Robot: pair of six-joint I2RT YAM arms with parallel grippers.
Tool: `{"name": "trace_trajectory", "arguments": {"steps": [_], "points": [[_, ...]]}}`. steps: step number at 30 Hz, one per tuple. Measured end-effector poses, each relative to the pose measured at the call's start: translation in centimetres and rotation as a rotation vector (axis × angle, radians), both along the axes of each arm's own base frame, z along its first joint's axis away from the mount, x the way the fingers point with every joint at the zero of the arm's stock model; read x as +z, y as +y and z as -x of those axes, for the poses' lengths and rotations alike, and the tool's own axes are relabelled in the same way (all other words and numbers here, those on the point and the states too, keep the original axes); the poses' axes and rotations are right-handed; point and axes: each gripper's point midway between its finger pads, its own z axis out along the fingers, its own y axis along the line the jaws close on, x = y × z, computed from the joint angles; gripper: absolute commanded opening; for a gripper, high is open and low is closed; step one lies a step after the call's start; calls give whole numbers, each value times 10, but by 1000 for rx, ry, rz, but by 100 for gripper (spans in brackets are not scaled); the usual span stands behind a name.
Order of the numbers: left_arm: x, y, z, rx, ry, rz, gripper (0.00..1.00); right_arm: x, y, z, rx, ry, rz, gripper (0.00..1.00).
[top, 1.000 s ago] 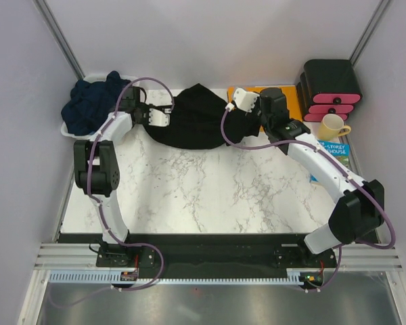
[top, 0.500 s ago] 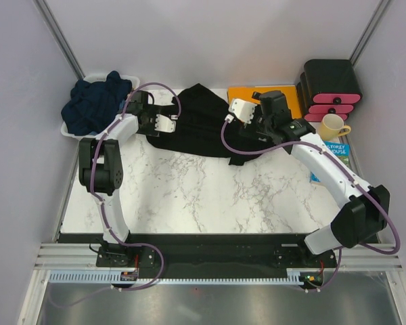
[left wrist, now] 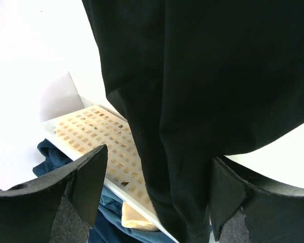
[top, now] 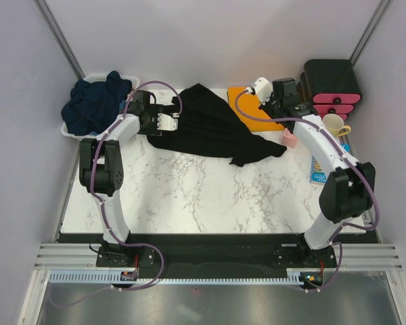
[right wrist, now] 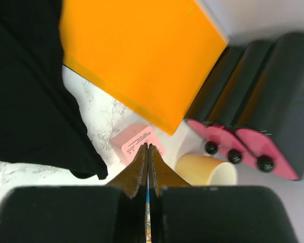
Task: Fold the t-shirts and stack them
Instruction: Flatten the tshirt out
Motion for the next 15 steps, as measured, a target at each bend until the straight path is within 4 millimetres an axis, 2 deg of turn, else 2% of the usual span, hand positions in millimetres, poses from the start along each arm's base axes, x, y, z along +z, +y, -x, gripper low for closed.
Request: {"name": "trace_trajectory", "arguments": {"steps": [3, 7, 11, 15], "points": [[2, -5, 5, 5, 1, 13, 79, -45, -20, -16, -82, 96, -20, 0], [3, -9, 14, 11, 7, 30, 79, -89, -23, -19, -107, 207, -37, 0], [4, -9, 17, 23, 7, 43, 79, -113, -20, -21, -107, 270, -81, 0], [-1, -9, 23, 34, 21, 50, 79, -119, -21, -22, -113, 288, -102, 0]]}}
